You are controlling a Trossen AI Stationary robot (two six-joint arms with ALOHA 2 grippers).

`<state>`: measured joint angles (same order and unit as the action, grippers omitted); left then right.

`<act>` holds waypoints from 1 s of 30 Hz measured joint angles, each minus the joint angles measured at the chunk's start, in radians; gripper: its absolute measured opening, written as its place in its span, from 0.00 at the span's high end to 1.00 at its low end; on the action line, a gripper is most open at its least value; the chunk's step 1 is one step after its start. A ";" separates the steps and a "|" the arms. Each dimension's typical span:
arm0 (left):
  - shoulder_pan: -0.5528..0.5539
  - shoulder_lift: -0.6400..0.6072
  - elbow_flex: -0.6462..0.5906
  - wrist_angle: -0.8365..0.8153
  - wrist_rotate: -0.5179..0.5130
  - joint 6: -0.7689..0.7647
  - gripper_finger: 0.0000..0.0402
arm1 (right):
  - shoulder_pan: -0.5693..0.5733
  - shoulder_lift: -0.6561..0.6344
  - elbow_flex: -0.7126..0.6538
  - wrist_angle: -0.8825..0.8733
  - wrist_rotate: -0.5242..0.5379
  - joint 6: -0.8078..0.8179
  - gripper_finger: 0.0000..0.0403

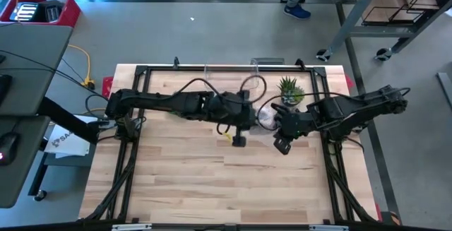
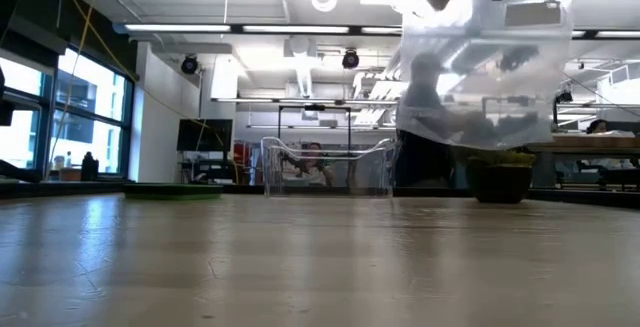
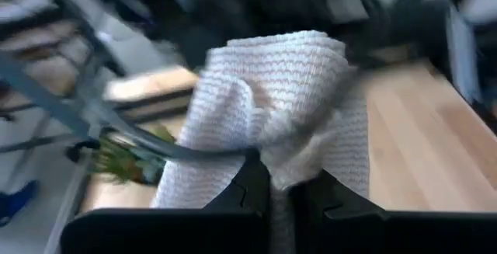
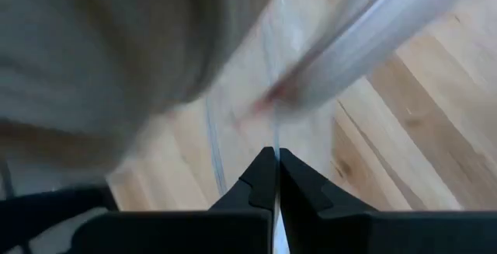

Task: Roll bandage
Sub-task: Put the rolled bandage into the transparent zip bag

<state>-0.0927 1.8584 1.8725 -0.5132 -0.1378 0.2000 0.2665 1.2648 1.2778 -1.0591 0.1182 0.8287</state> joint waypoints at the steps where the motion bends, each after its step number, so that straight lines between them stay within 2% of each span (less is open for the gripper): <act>1: -0.003 0.002 -0.008 -0.025 0.018 0.020 0.96 | -0.006 0.000 0.000 0.015 0.000 -0.001 1.00; 5: -0.032 -0.002 -0.073 -0.039 0.001 0.131 0.96 | -0.034 0.002 0.000 0.019 -0.069 -0.013 1.00; 10: -0.049 -0.011 -0.077 0.074 -0.014 0.221 0.96 | -0.063 0.041 0.000 0.085 -0.171 -0.043 1.00; 15: -0.052 -0.011 -0.077 0.060 0.006 0.224 0.96 | -0.069 0.088 0.000 0.148 -0.210 -0.042 1.00; 21: -0.072 -0.011 -0.078 0.042 -0.017 0.204 0.96 | -0.076 0.084 0.000 0.158 -0.215 0.050 1.00; 28: -0.080 -0.009 -0.264 0.256 -0.038 0.143 0.96 | -0.088 0.085 -0.001 0.169 -0.238 0.054 1.00; 30: -0.094 -0.009 -0.310 0.340 -0.076 0.130 0.96 | -0.090 0.085 -0.003 0.177 -0.252 0.050 1.00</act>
<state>-0.1869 1.8498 1.5622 -0.1734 -0.2133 0.3299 0.1761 1.3502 1.2751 -0.8823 -0.1340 0.8788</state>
